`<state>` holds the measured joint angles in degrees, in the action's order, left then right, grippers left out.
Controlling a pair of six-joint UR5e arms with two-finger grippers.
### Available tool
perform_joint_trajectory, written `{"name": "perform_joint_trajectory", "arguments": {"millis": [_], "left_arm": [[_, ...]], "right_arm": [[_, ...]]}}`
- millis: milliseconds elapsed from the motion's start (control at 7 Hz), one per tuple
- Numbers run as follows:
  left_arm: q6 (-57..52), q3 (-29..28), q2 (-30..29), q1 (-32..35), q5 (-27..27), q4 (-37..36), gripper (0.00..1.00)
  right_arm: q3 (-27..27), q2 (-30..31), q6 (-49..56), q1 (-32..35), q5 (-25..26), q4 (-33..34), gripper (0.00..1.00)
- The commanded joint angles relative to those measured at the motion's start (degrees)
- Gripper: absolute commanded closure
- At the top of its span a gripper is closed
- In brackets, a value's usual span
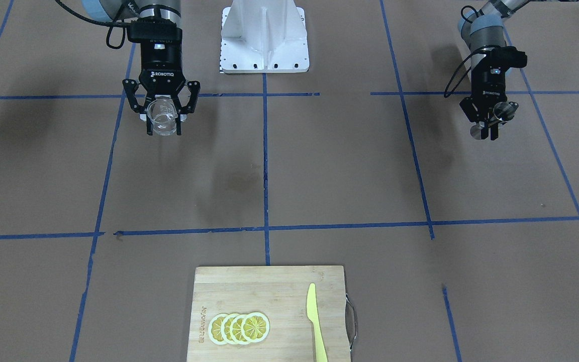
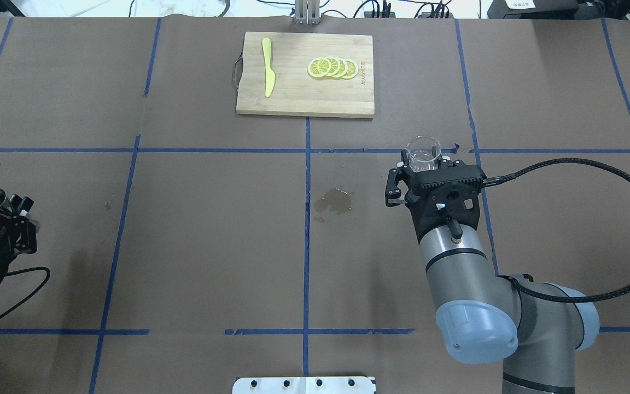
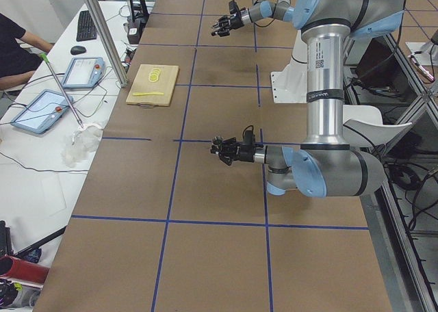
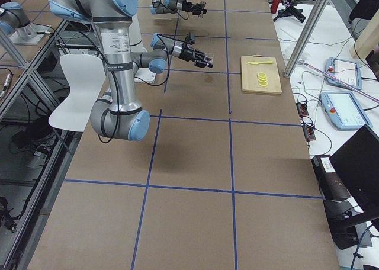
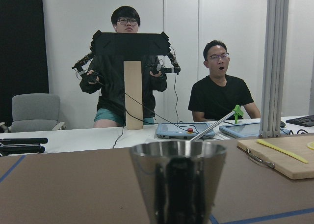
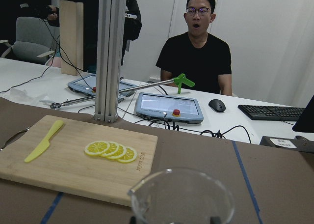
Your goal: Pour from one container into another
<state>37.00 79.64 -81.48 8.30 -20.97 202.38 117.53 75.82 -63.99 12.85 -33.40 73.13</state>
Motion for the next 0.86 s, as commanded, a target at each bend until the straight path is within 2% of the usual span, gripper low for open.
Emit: {"name": "perform_joint_trajectory", "arguments": {"millis": [0,143,714], "left_arm": [[-0.08,-0.19,0.09,0.05,-3.87,-1.99,1.00],[0.61,-0.71,0.09,0.05,-6.25,-2.26,1.00],[6.32,-3.43,-0.96,-0.48,-9.78,-3.40,1.00]], "right_arm": [[-0.19,-0.05,0.00,-0.01,0.00,0.00,1.00],[-0.20,-0.14,-0.09,-0.01,0.00,0.00,1.00],[-0.02,-0.32,0.00,-0.10,0.00,0.00,1.00]]}}
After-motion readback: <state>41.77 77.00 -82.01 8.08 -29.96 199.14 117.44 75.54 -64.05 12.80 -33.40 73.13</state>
